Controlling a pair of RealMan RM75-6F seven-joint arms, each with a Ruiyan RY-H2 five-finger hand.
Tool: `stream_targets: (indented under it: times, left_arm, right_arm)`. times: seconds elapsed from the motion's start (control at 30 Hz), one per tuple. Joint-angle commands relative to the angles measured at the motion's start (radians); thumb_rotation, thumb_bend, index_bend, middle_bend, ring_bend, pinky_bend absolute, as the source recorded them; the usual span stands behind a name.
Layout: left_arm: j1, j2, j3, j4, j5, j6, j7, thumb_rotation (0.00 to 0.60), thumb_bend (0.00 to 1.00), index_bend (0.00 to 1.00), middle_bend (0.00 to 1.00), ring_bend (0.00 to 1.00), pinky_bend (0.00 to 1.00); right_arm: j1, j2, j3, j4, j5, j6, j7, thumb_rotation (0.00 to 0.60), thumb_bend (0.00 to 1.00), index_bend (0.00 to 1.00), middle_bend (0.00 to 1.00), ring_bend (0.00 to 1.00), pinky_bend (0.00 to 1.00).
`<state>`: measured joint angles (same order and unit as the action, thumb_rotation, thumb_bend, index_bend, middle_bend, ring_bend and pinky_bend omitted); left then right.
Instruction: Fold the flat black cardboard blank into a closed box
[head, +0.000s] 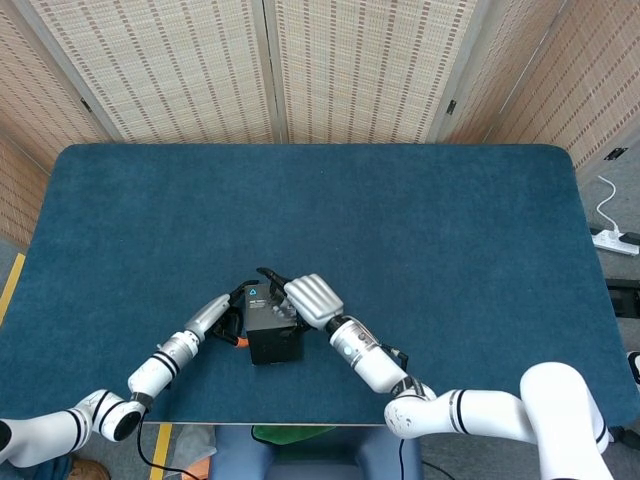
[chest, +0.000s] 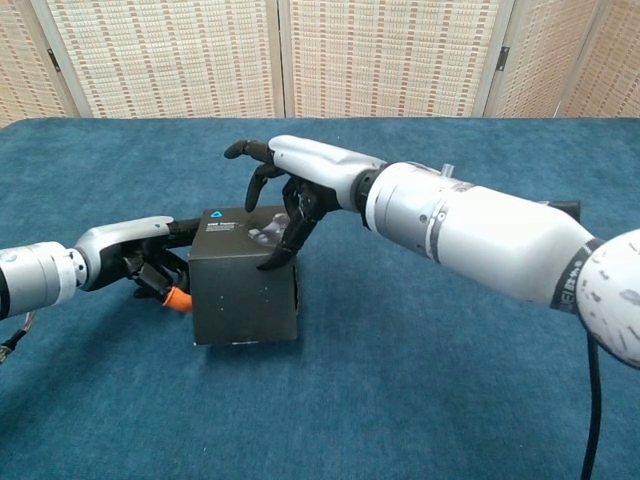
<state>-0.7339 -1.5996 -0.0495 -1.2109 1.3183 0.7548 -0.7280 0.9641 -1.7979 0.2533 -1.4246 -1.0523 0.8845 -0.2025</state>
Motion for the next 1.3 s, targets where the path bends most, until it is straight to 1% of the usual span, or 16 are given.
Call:
stream_targets:
  times: [0.03, 0.1, 0.2, 0.37, 0.4, 0.47, 0.5, 0.53, 0.57, 0.63, 0.7, 0.83, 0.9, 1.03, 1.17, 1.3]
  left_arm:
    - [0.006, 0.021, 0.003, -0.019, -0.014, 0.015, 0.15, 0.6, 0.19, 0.0, 0.1, 0.67, 0.89]
    - [0.007, 0.037, 0.005, -0.034, -0.022, 0.015, 0.216, 0.6, 0.19, 0.0, 0.05, 0.65, 0.88]
    - [0.005, 0.08, 0.002, -0.071, -0.045, 0.011, 0.317, 0.6, 0.19, 0.0, 0.0, 0.62, 0.88]
    - [0.012, 0.133, -0.009, -0.121, -0.083, 0.034, 0.448, 0.6, 0.19, 0.0, 0.0, 0.61, 0.87]
    - [0.015, 0.143, -0.013, -0.133, -0.089, 0.041, 0.466, 0.6, 0.19, 0.0, 0.0, 0.61, 0.87]
    - [0.017, 0.148, -0.014, -0.141, -0.093, 0.043, 0.475, 0.6, 0.19, 0.0, 0.0, 0.6, 0.87]
    - [0.018, 0.151, -0.015, -0.144, -0.095, 0.045, 0.48, 0.6, 0.19, 0.0, 0.0, 0.6, 0.87]
    - [0.022, 0.159, -0.02, -0.157, -0.101, 0.055, 0.491, 0.6, 0.19, 0.0, 0.0, 0.6, 0.87]
    - [0.027, 0.167, -0.025, -0.169, -0.105, 0.067, 0.499, 0.6, 0.19, 0.0, 0.0, 0.6, 0.87]
    - [0.042, 0.187, -0.04, -0.204, -0.105, 0.102, 0.505, 0.6, 0.19, 0.0, 0.0, 0.6, 0.87]
    - [0.059, 0.203, -0.046, -0.245, -0.072, 0.146, 0.489, 0.6, 0.19, 0.0, 0.0, 0.6, 0.87]
    - [0.071, 0.211, -0.048, -0.262, -0.044, 0.171, 0.483, 0.6, 0.19, 0.0, 0.0, 0.59, 0.87]
    - [0.078, 0.213, -0.049, -0.266, -0.036, 0.18, 0.48, 0.6, 0.19, 0.0, 0.0, 0.59, 0.87]
    - [0.088, 0.219, -0.049, -0.268, -0.032, 0.189, 0.482, 0.6, 0.19, 0.0, 0.0, 0.59, 0.87]
    - [0.101, 0.228, -0.047, -0.274, -0.03, 0.205, 0.507, 0.6, 0.19, 0.0, 0.0, 0.59, 0.86]
    - [0.117, 0.246, -0.039, -0.291, -0.041, 0.231, 0.601, 0.6, 0.19, 0.0, 0.0, 0.58, 0.84]
  right_arm:
    - [-0.003, -0.011, -0.014, 0.013, -0.023, 0.014, -0.015, 0.6, 0.0, 0.07, 0.3, 0.67, 1.0]
    - [-0.006, -0.019, -0.026, 0.028, -0.044, 0.026, -0.027, 0.6, 0.0, 0.08, 0.3, 0.68, 1.0]
    - [-0.011, -0.038, -0.046, 0.057, -0.083, 0.048, -0.044, 0.6, 0.0, 0.1, 0.3, 0.68, 1.0]
    - [-0.022, -0.081, -0.091, 0.128, -0.187, 0.109, -0.073, 0.6, 0.0, 0.14, 0.33, 0.69, 1.0]
    - [-0.024, -0.092, -0.101, 0.149, -0.211, 0.122, -0.074, 0.6, 0.0, 0.15, 0.34, 0.7, 1.0]
    - [-0.025, -0.099, -0.105, 0.161, -0.223, 0.129, -0.071, 0.6, 0.0, 0.18, 0.36, 0.7, 1.0]
    - [-0.026, -0.102, -0.108, 0.167, -0.23, 0.132, -0.071, 0.6, 0.01, 0.21, 0.38, 0.7, 1.0]
    - [-0.028, -0.112, -0.116, 0.189, -0.251, 0.143, -0.071, 0.6, 0.03, 0.24, 0.39, 0.71, 1.0]
    - [-0.029, -0.123, -0.124, 0.214, -0.271, 0.154, -0.072, 0.6, 0.06, 0.29, 0.43, 0.71, 1.0]
    - [-0.032, -0.155, -0.146, 0.288, -0.325, 0.185, -0.085, 0.6, 0.13, 0.35, 0.48, 0.71, 1.0]
    - [-0.038, -0.202, -0.168, 0.38, -0.369, 0.216, -0.095, 0.6, 0.2, 0.44, 0.55, 0.71, 1.0]
    - [-0.047, -0.249, -0.171, 0.471, -0.393, 0.224, -0.071, 0.6, 0.33, 0.55, 0.68, 0.72, 1.0]
    - [-0.05, -0.257, -0.166, 0.491, -0.404, 0.232, -0.061, 0.6, 0.37, 0.58, 0.71, 0.73, 1.0]
    - [-0.056, -0.257, -0.154, 0.497, -0.429, 0.261, -0.036, 0.6, 0.39, 0.58, 0.7, 0.73, 1.0]
    - [-0.06, -0.241, -0.135, 0.482, -0.453, 0.299, -0.005, 0.6, 0.39, 0.58, 0.61, 0.73, 1.0]
    - [-0.065, -0.208, -0.113, 0.449, -0.468, 0.328, 0.003, 0.6, 0.39, 0.58, 0.56, 0.73, 1.0]
